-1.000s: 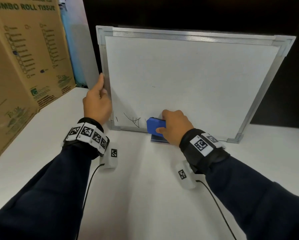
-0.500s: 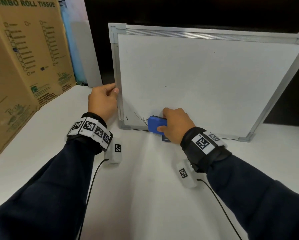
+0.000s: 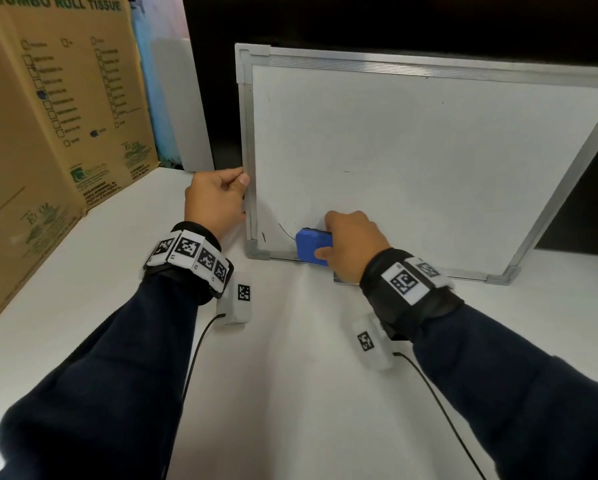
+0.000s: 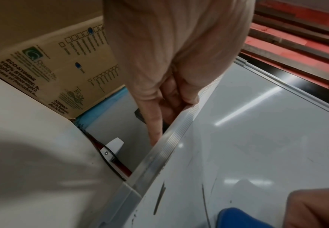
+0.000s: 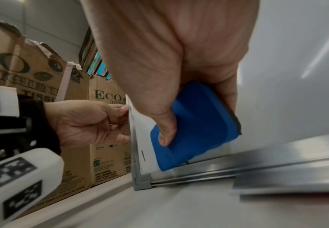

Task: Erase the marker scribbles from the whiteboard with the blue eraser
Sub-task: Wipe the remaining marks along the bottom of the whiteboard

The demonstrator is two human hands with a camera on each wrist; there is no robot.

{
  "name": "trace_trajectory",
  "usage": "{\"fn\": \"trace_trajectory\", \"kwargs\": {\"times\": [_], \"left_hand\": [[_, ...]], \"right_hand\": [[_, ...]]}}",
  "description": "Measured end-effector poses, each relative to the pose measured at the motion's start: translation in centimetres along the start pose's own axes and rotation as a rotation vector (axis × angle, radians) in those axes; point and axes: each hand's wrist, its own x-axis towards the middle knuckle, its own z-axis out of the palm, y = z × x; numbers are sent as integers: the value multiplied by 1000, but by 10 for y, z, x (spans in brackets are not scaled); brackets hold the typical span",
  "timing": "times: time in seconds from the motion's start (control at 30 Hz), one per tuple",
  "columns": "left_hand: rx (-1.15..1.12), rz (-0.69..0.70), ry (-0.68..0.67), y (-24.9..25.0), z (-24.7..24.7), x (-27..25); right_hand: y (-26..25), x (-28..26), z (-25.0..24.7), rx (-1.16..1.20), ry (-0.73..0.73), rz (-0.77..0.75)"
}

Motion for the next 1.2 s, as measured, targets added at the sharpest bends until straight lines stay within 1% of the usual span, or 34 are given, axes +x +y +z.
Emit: {"fn": "trace_trajectory", "kwargs": {"times": [0.07,0.13,0.33,0.43,0.67,0.8,0.93,1.07,1.2], "left_hand": [[1,1,-3,-1,0,0],[-15,-3,-13,-2,-1,1],[-22,11,-3,-8,1,5],[3,29,7,-11,2,8],[8,40,6,-13,4,10],[-17,43,-10,-13,2,11],[-14,48,-4,-14,3,11],[-25,39,-4,-13,2,10],[-36,41,-15,-13,3,9]], "right_hand": [[-10,4,5,3,-7,-22],[-10,6,8,26,-9,-23],[21,-5,4,15,40,11],[11,-2,3,17,43,-4],[-30,12,14,49,8,-72],[-20,9,13,50,25,-63],[-6,5,4,49,104,-33],[-12,5,6,77,145,-49],[-25,8,12,85,129,-88]]}}
